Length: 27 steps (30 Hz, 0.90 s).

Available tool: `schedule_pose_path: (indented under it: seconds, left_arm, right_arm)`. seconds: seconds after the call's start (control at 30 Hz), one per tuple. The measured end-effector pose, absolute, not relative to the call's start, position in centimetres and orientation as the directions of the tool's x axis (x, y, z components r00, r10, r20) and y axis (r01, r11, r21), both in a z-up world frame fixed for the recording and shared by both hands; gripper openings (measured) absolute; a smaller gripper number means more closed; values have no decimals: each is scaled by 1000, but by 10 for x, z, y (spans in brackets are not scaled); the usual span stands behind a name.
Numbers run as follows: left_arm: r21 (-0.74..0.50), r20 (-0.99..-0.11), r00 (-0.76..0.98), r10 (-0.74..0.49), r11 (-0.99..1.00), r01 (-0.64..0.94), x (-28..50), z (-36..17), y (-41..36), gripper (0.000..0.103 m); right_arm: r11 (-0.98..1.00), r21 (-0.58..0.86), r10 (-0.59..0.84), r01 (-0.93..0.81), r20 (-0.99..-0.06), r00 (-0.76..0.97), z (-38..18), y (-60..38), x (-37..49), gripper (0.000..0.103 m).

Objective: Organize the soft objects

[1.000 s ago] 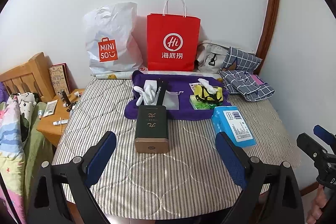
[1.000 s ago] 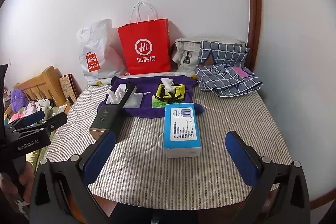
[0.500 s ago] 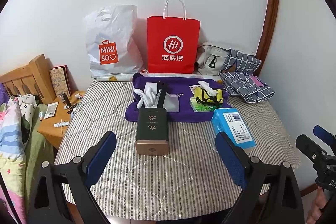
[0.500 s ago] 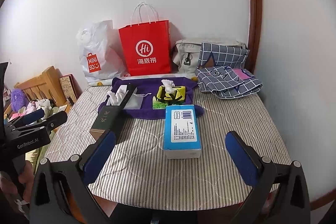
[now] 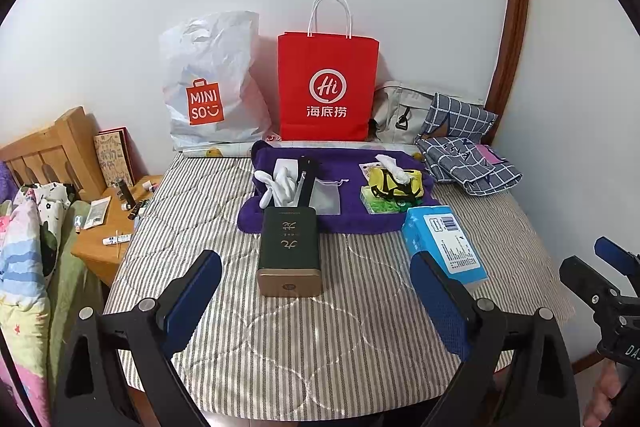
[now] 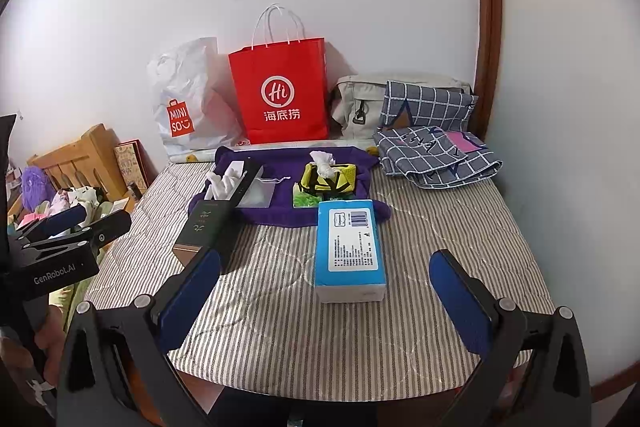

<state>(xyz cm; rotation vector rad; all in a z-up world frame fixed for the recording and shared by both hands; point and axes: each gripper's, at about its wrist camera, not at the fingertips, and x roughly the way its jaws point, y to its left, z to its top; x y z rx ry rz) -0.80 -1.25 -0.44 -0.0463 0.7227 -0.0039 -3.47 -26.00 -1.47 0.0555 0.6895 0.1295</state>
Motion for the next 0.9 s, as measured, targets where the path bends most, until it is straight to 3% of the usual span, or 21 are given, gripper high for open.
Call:
schedule_pose_path:
  seconds: [0.9]
  left_arm:
    - [-46,-669,743,-23,999,-10,7,-5,-6,96]
  right_arm:
    - [988,85,153,-129,-642,752,-21,-249,-23,103]
